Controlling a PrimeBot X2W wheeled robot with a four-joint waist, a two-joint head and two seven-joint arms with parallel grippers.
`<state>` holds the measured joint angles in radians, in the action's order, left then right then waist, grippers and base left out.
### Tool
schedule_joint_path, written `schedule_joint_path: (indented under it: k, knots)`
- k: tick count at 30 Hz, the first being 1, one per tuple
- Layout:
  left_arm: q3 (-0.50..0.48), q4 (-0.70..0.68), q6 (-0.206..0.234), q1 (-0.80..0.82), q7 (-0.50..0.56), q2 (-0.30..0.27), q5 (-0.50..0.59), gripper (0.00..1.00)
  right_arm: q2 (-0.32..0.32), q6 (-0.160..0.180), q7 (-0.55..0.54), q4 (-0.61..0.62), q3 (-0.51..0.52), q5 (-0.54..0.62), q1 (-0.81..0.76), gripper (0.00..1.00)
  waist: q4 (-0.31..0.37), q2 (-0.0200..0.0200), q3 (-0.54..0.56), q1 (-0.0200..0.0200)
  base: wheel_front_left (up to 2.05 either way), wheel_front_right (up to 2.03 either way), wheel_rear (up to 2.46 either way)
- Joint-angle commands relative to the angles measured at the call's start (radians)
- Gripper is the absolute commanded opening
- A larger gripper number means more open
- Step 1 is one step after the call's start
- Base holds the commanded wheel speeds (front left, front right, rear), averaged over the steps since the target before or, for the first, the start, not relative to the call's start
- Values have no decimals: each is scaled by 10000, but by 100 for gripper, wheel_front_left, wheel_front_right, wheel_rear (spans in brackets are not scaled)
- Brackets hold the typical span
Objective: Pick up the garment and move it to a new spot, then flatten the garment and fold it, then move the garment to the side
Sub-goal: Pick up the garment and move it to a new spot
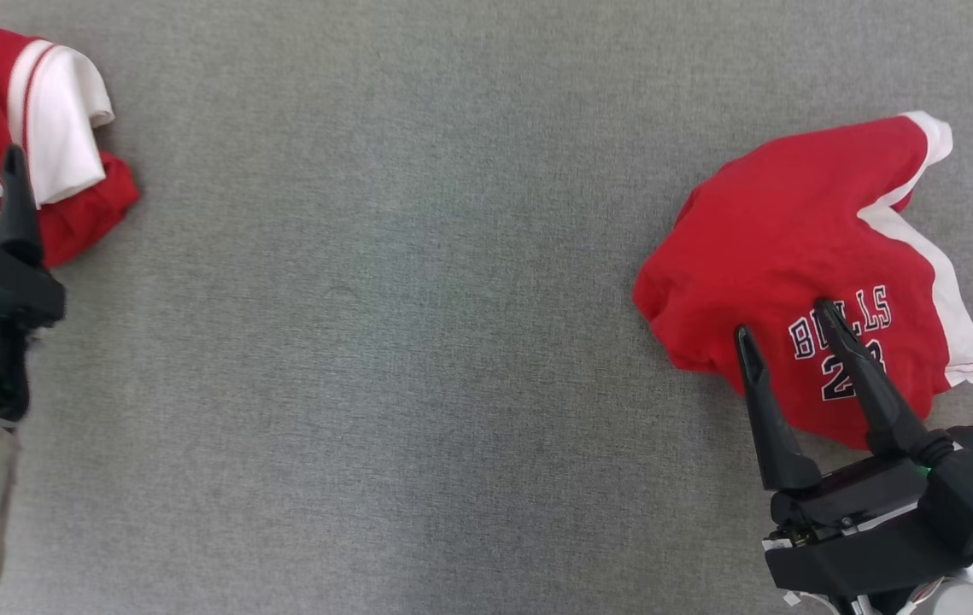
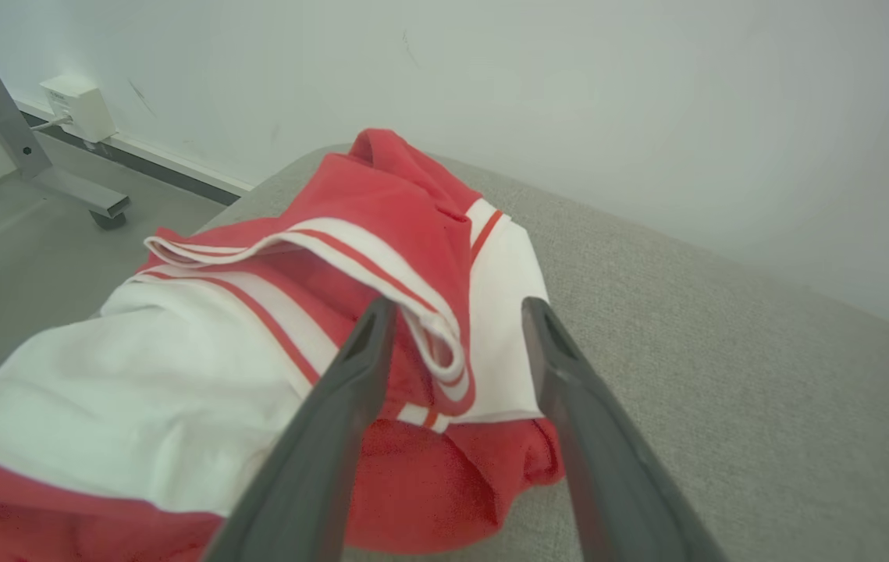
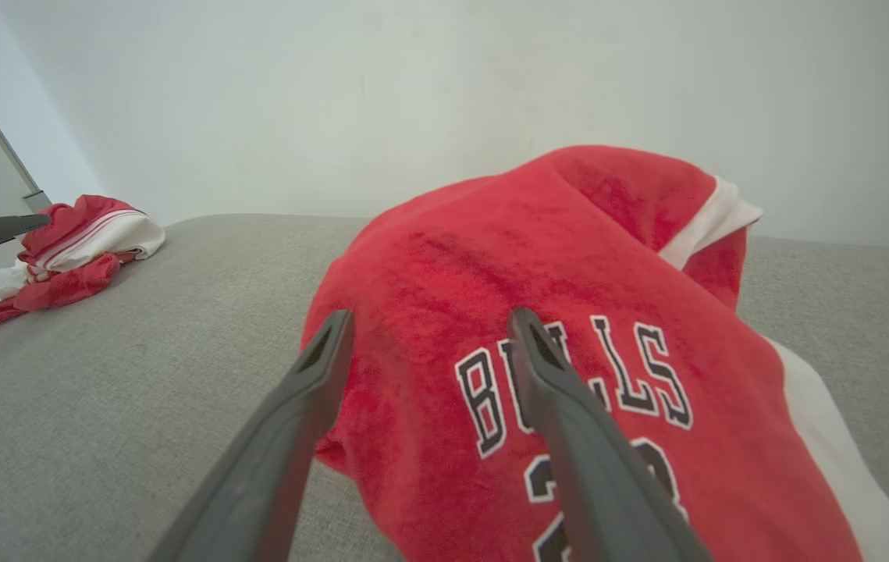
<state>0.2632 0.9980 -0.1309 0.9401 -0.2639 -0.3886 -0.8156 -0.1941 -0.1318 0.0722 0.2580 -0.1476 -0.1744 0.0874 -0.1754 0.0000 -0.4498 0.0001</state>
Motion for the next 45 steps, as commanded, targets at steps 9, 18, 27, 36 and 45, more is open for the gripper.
schedule_joint_path:
  k: [9, 18, 27, 36, 45]
  knots:
    - [-887, -1014, 213, 14, -8, -543, 1404, 100, 262, 22, 373, -520, -153, -188, -46, 100, -97, 0, 877, -1, 0, 0, 0]
    - [-1352, -2826, 166, -582, -8, -447, 2669, 100, 609, 22, 982, -1288, -102, -360, -45, 100, 451, 0, 1913, -1, 0, 0, 0]
    - [-1347, -4665, 103, -2267, -8, 47, 3503, 100, 927, 22, 1439, -2094, 203, -463, -363, 100, 1641, 0, 3056, -1, 0, 0, 0]
    - [-1487, -6139, 275, -4753, -8, 551, 3729, 100, 1074, 22, 1595, -2525, 441, -471, -948, 100, 2322, 0, 4083, -1, 0, 0, 0]
    - [-1692, -7348, 515, -6916, -8, 858, 3820, 100, 1113, 22, 1560, -2569, 687, -399, -1319, 100, 2096, 0, 4403, -1, 0, 0, 0]
